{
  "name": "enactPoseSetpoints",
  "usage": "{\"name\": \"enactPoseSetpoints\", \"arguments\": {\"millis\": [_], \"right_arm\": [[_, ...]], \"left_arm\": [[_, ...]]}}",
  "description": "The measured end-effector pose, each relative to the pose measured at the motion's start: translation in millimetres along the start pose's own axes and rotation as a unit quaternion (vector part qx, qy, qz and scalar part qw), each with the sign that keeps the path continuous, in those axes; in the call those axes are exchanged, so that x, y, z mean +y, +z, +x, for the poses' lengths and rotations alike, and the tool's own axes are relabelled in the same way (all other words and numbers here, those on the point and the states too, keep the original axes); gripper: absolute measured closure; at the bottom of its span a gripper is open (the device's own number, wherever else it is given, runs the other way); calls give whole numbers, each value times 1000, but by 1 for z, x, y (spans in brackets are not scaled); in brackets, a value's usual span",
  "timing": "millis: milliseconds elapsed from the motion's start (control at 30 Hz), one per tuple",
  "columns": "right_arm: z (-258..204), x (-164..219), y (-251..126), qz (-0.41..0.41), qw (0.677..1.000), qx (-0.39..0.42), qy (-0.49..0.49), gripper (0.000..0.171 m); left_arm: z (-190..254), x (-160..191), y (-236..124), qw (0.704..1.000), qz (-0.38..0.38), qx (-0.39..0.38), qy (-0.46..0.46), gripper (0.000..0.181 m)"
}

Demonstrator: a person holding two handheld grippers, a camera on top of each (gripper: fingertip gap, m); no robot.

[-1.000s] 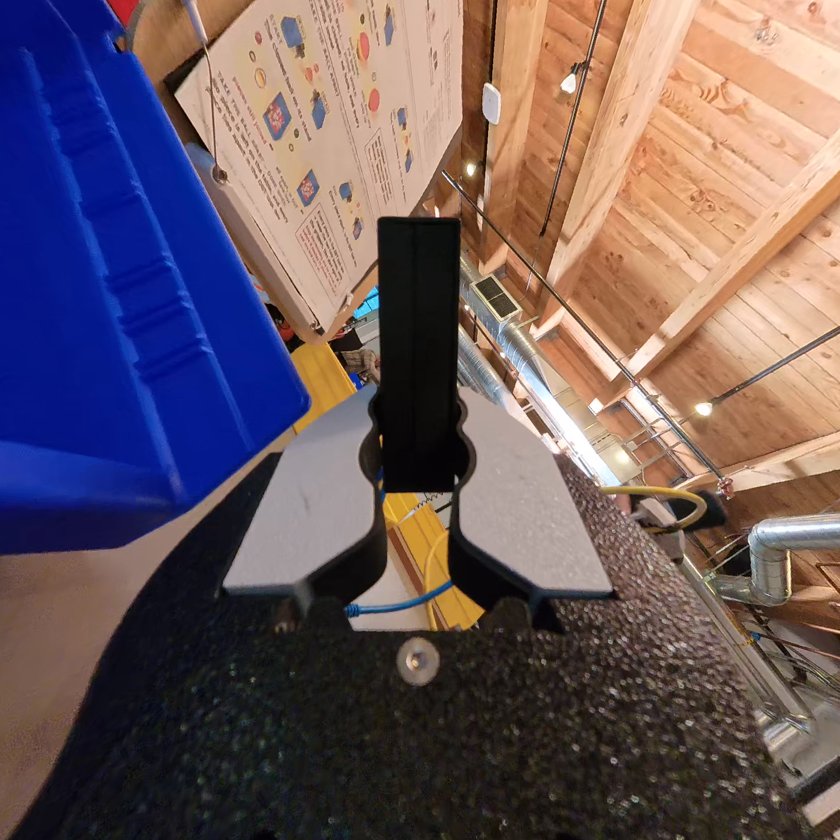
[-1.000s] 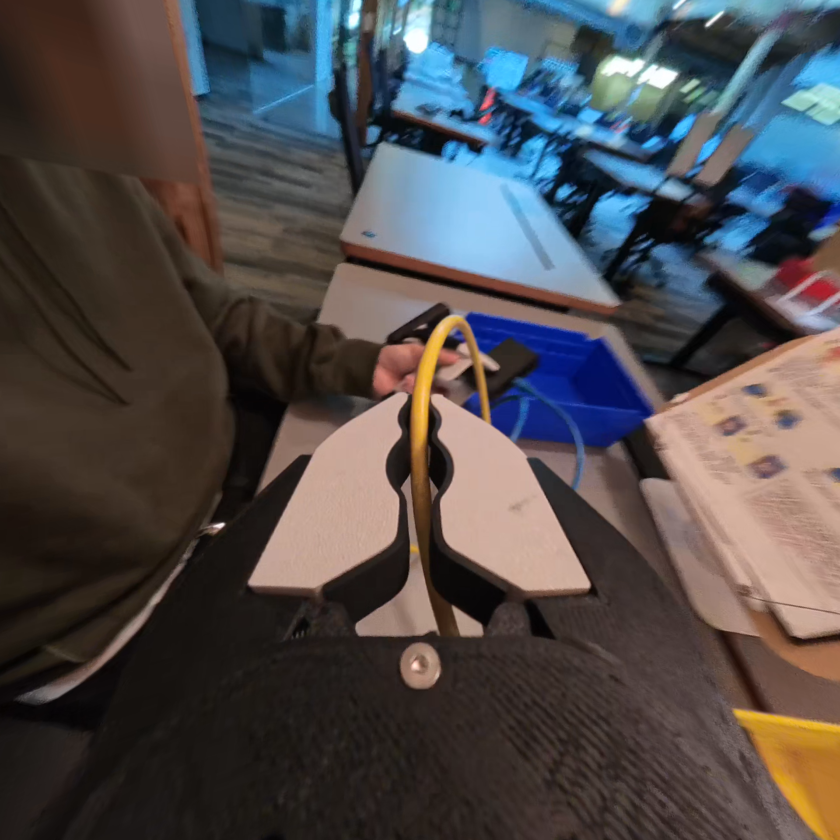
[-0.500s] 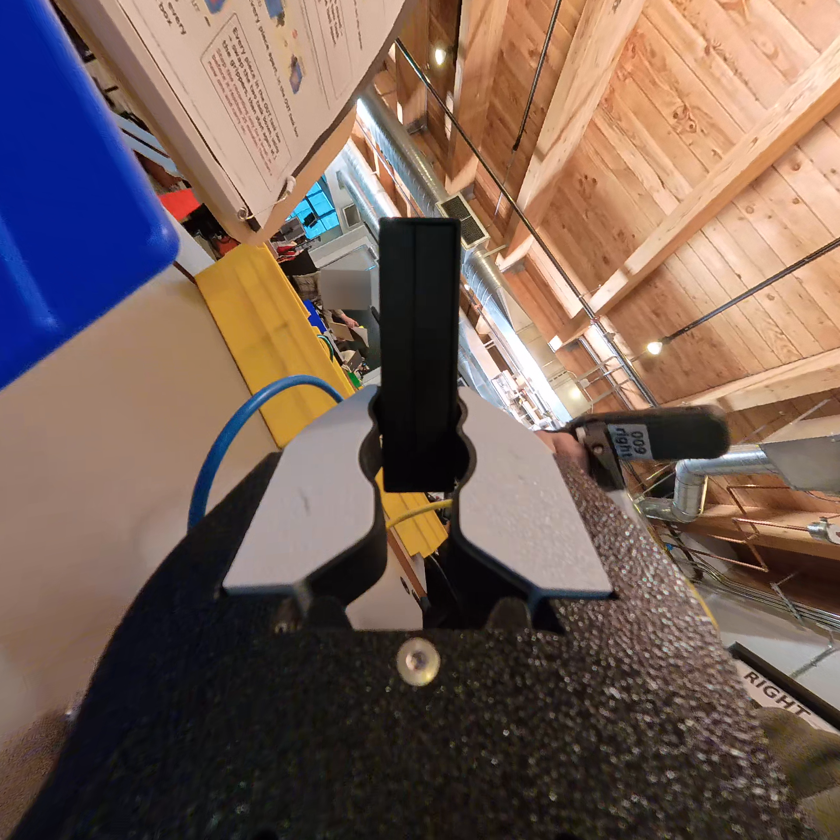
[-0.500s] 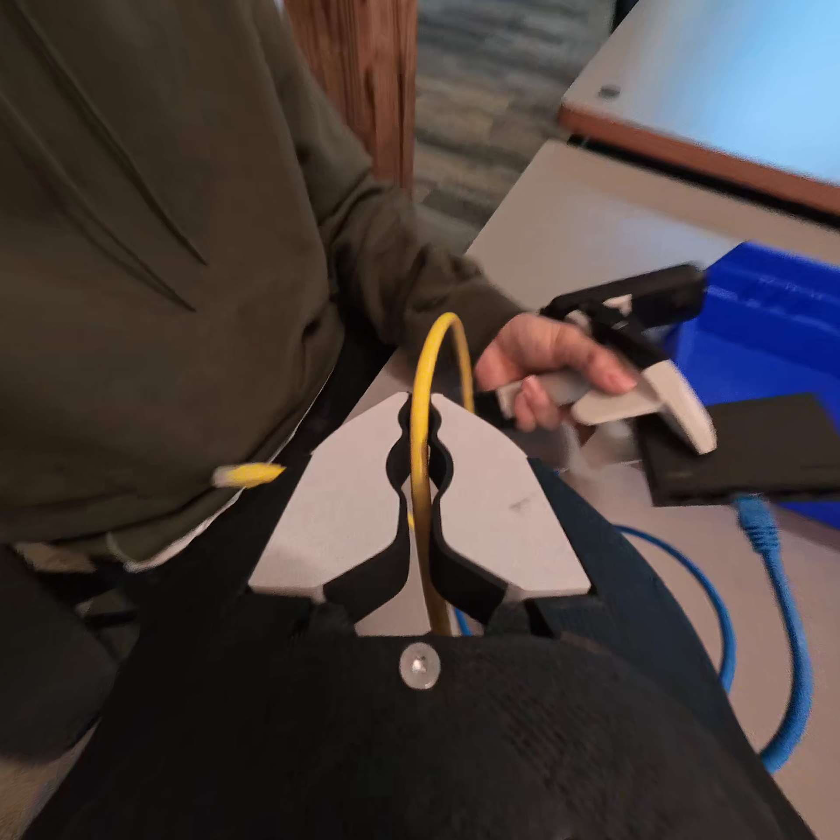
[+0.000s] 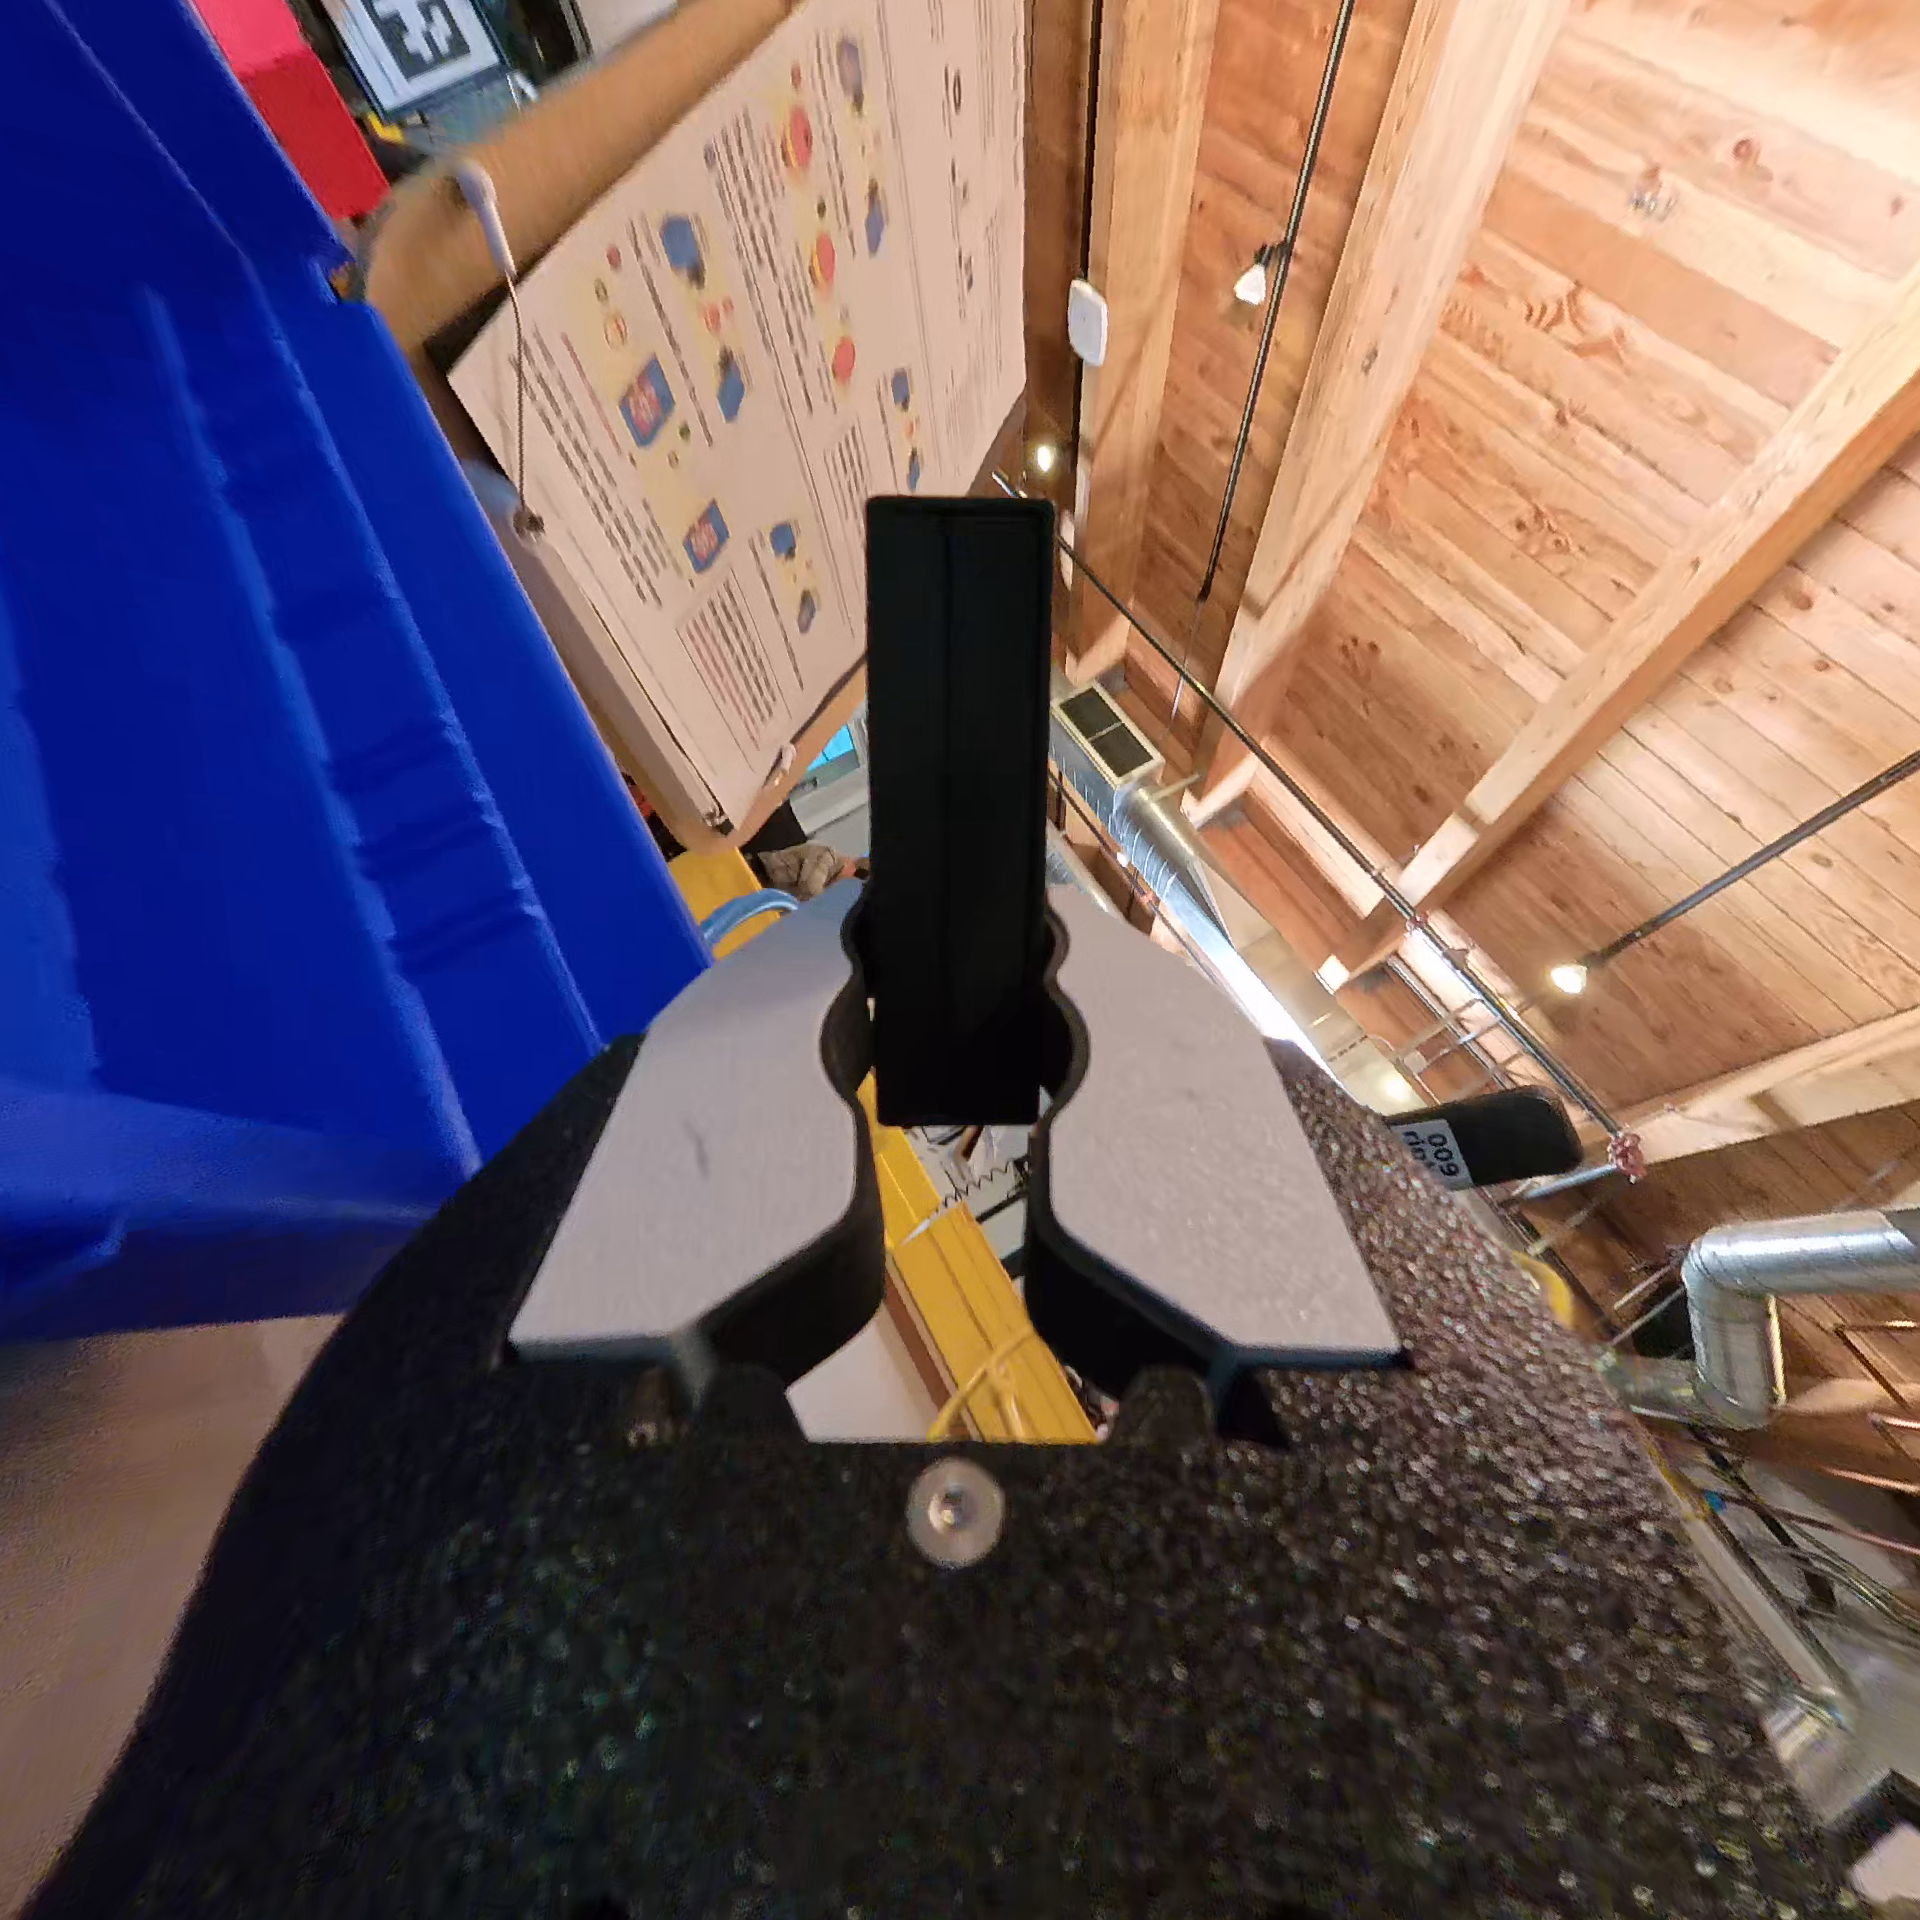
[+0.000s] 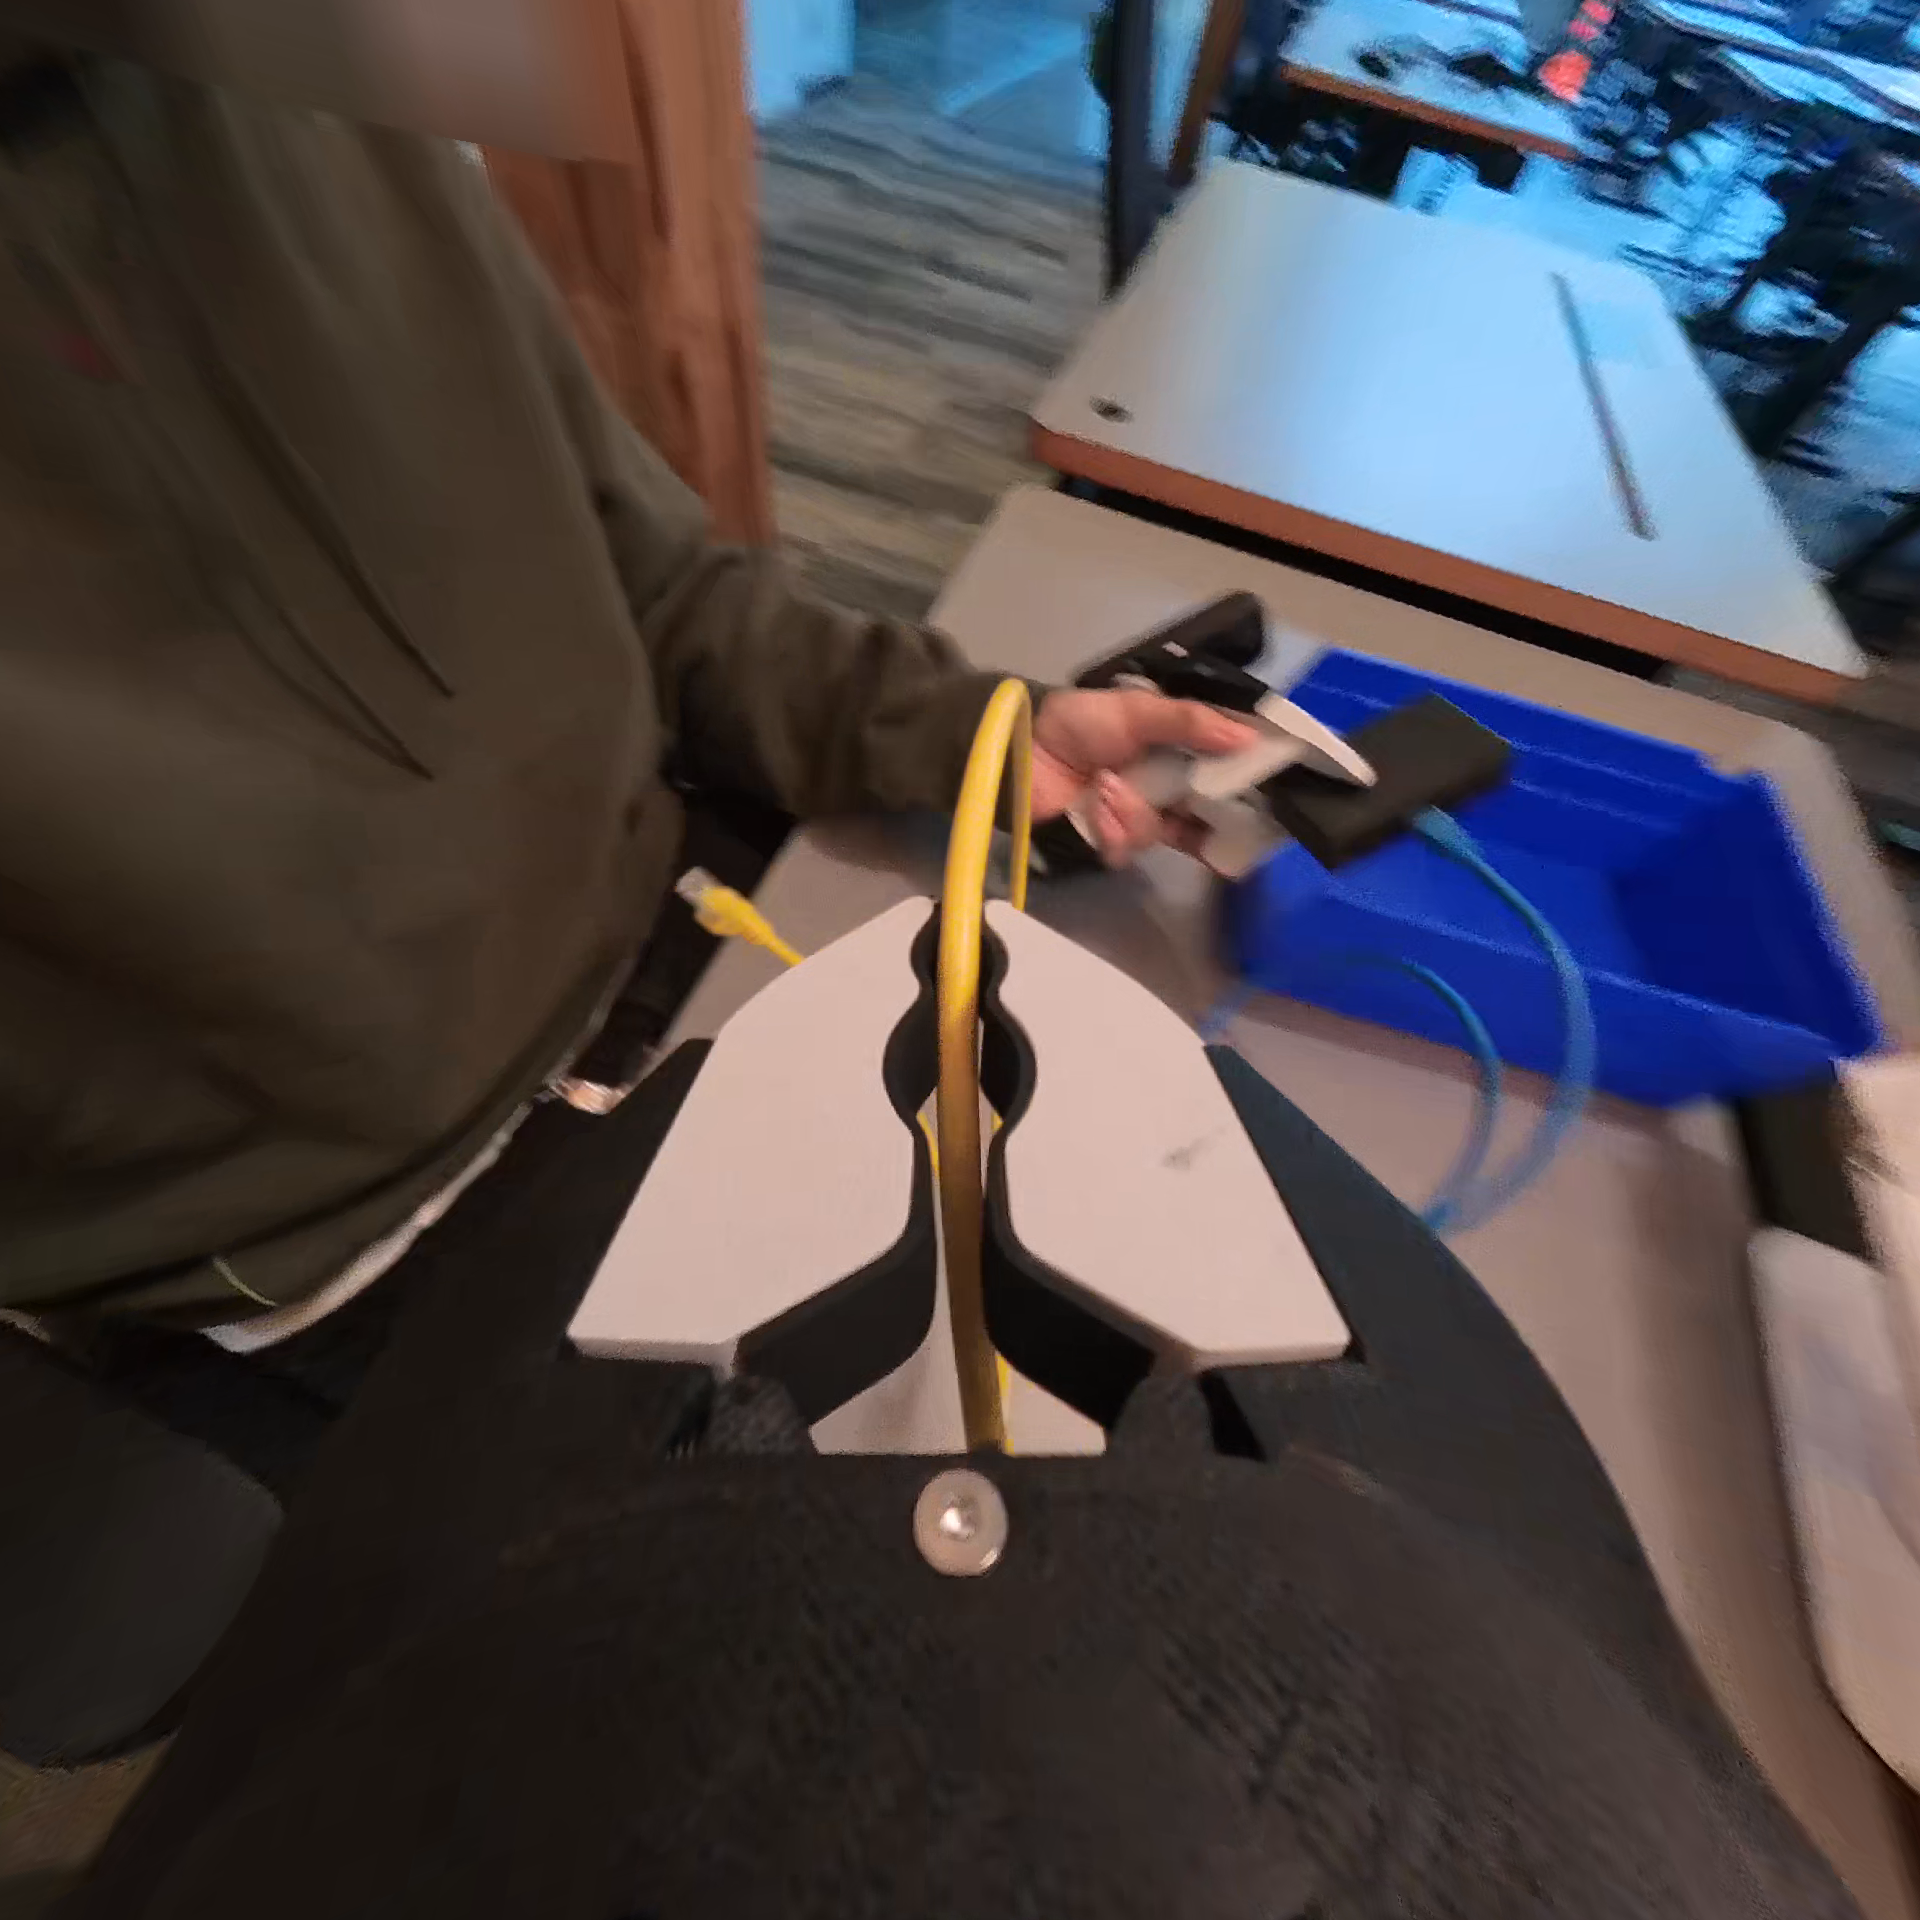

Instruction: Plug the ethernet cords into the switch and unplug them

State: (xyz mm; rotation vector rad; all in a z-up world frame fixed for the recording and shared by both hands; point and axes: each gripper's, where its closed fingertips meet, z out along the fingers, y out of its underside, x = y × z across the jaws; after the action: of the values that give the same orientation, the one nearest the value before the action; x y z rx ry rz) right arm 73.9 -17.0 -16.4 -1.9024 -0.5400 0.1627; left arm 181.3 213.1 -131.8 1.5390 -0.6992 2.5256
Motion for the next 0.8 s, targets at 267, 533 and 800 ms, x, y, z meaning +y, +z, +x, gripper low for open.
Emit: {"name": "enactPoseSetpoints", "arguments": {"millis": [267,533,800], "right_arm": [[85,22,-124,-230,926,298,-7,169],[131,120,-212,-368,812,450,60,169],[139,231,-190,-405,788,457,79,169]], "left_arm": [[-2,-4,-2,1000,1,-6,7,154],[-4,5,1,1000,-14,-8,4,154],[-11,8,0,1000,-17,-15,-1,154]]}}
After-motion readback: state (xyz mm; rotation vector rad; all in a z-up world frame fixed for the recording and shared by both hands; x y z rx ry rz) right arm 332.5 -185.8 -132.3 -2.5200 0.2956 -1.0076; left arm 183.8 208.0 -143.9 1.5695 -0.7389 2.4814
